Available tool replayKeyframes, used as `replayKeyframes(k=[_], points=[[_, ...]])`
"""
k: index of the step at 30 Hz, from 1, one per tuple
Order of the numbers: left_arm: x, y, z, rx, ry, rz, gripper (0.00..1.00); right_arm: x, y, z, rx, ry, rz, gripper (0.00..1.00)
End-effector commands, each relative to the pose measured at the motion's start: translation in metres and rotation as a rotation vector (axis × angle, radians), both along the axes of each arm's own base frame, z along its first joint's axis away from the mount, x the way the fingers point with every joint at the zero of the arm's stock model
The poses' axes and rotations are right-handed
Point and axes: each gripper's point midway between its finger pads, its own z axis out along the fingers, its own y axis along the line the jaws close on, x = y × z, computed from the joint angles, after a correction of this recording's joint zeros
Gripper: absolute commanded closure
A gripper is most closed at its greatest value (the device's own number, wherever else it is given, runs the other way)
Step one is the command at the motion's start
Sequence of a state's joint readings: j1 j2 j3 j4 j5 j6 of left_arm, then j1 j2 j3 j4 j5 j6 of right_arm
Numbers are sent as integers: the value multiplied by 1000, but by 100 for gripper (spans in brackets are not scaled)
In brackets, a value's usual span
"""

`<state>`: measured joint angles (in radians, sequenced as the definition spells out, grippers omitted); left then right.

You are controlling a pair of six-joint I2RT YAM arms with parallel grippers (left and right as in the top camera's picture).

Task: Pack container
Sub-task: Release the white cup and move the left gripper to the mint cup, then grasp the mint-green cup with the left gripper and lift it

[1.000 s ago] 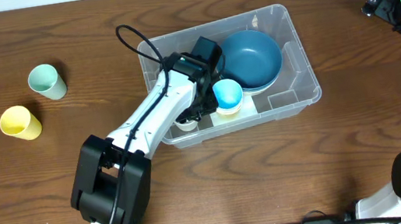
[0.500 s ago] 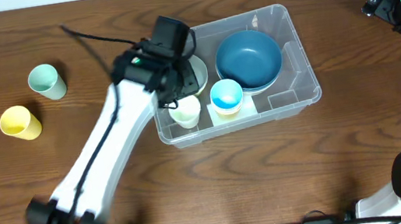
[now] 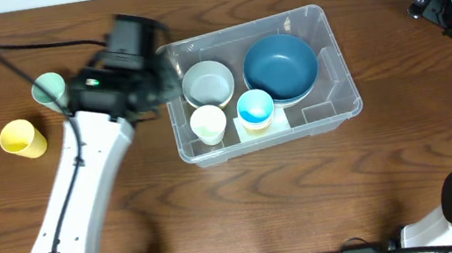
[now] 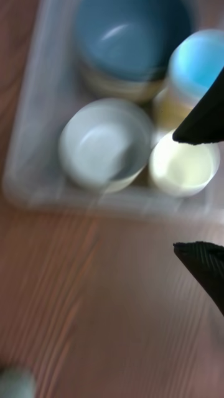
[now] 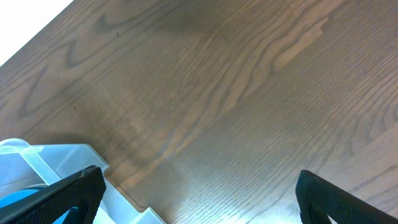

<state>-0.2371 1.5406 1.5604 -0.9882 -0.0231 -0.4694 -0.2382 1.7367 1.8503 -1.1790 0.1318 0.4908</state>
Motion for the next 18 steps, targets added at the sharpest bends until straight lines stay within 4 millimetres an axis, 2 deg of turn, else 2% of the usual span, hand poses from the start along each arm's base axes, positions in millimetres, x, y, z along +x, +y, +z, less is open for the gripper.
replayKeyframes(k=[1, 2, 6, 9, 12, 18], points=[[18, 57, 9, 131, -55, 26, 41, -1, -4, -2, -1, 6, -22, 1], [27, 73, 12, 156, -84, 26, 38, -1, -4, -2, -1, 5, -22, 1], [53, 114, 22, 254, -168, -2, 32, -1, -4, -2, -2, 5, -22, 1], [71, 142, 16, 324, -189, -26, 29, -1, -4, -2, -2, 5, -22, 1], [86, 167, -4, 348, -168, -6, 29, -1, -4, -2, -2, 5, -22, 1], [109, 211, -58, 345, -106, 67, 29, -1, -4, -2, -1, 5, -22, 1]])
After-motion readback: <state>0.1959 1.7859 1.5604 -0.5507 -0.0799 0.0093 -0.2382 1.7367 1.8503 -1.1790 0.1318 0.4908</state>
